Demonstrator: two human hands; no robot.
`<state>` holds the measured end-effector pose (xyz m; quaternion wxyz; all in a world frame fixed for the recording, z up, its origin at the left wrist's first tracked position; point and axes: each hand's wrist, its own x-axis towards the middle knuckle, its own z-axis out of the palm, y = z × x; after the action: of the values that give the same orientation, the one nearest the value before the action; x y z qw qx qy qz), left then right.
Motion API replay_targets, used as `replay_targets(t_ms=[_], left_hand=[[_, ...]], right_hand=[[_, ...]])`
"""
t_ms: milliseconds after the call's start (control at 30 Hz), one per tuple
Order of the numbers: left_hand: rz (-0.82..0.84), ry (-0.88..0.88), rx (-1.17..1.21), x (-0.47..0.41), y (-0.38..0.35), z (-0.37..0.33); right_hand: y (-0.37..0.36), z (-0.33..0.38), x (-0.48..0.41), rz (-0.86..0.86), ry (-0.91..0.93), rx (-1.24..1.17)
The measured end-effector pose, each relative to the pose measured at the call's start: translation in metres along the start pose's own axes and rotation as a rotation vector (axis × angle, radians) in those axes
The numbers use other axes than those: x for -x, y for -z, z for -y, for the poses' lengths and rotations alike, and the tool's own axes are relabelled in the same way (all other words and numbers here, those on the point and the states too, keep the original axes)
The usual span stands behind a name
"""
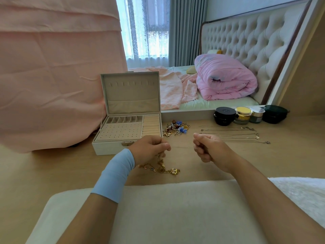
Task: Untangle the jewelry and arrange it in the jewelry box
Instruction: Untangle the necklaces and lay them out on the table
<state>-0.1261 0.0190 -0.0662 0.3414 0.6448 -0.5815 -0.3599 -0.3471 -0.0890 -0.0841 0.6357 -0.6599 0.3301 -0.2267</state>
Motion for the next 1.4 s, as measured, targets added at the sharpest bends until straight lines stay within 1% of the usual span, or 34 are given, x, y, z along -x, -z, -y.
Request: replay_targets(t_ms=[67,133,233,267,333,400,467,500,533,567,633,667,700,733,800,867,967,1033,1167,1267,1400], left_hand=[[0.022,0.025,0.115,0.000,-0.006,-0.002],[0.066,0.071,0.217,0.001,-0.009,-0.003],[0.124,0.135,0.329,0.001,-0.009,0.000],[0.145,0.155,0.356,0.001,-0.008,0.001],[0.175,0.180,0.373,0.001,-0.007,0.003],[0.188,0.186,0.382,0.001,-0.008,0.003],[0.202,0.172,0.398,0.001,-0.011,0.002],[0.213,0.157,0.393,0.000,-0.013,0.002],[0.221,0.141,0.381,-0.001,-0.015,0.002],[0.224,0.127,0.367,-0.002,-0.016,0.001],[0.207,0.105,0.333,-0.003,-0.017,0.001],[0.190,0.091,0.305,-0.003,-0.017,0.001],[0.168,0.076,0.267,-0.003,-0.016,0.000],[0.144,0.064,0.225,-0.002,-0.015,0.000],[0.106,0.049,0.160,-0.001,-0.012,-0.001],[0.077,0.040,0.090,-0.002,-0.010,-0.002],[-0.006,0.031,-0.134,-0.004,-0.009,-0.002],[-0.009,0.046,-0.221,-0.005,-0.010,-0.003],[0.078,0.118,-0.216,-0.007,-0.017,-0.005],[0.060,0.141,-0.184,-0.007,-0.018,-0.005],[0.030,0.148,-0.091,-0.005,-0.016,-0.006]], right_hand=[[0.003,0.001,0.001,-0.010,0.006,0.088],[0.004,0.001,0.004,-0.046,0.041,0.249],[0.010,-0.007,0.000,-0.178,0.096,0.443],[0.013,-0.009,-0.001,-0.213,0.094,0.546],[0.017,-0.012,-0.002,-0.250,0.060,0.792],[0.015,-0.011,-0.001,-0.248,0.027,0.987],[0.007,-0.012,-0.002,-0.267,0.099,1.194],[0.000,-0.014,-0.003,-0.283,0.170,1.230],[-0.008,-0.014,-0.004,-0.286,0.241,1.180],[-0.015,-0.013,-0.003,-0.257,0.274,1.026],[-0.031,-0.009,0.000,-0.101,0.238,0.609],[-0.038,-0.009,0.001,-0.025,0.219,0.442],[-0.042,-0.009,0.001,0.011,0.201,0.331],[-0.044,-0.009,0.002,0.019,0.187,0.271],[-0.042,-0.008,0.001,-0.017,0.162,0.284],[-0.037,-0.007,0.000,-0.050,0.142,0.400],[-0.033,-0.008,-0.002,-0.046,0.121,0.504],[-0.031,-0.009,-0.003,-0.061,0.127,0.521],[-0.031,-0.008,-0.002,-0.104,0.165,0.494],[-0.032,-0.010,-0.001,-0.131,0.170,0.440],[-0.032,-0.011,0.000,-0.141,0.160,0.436]])
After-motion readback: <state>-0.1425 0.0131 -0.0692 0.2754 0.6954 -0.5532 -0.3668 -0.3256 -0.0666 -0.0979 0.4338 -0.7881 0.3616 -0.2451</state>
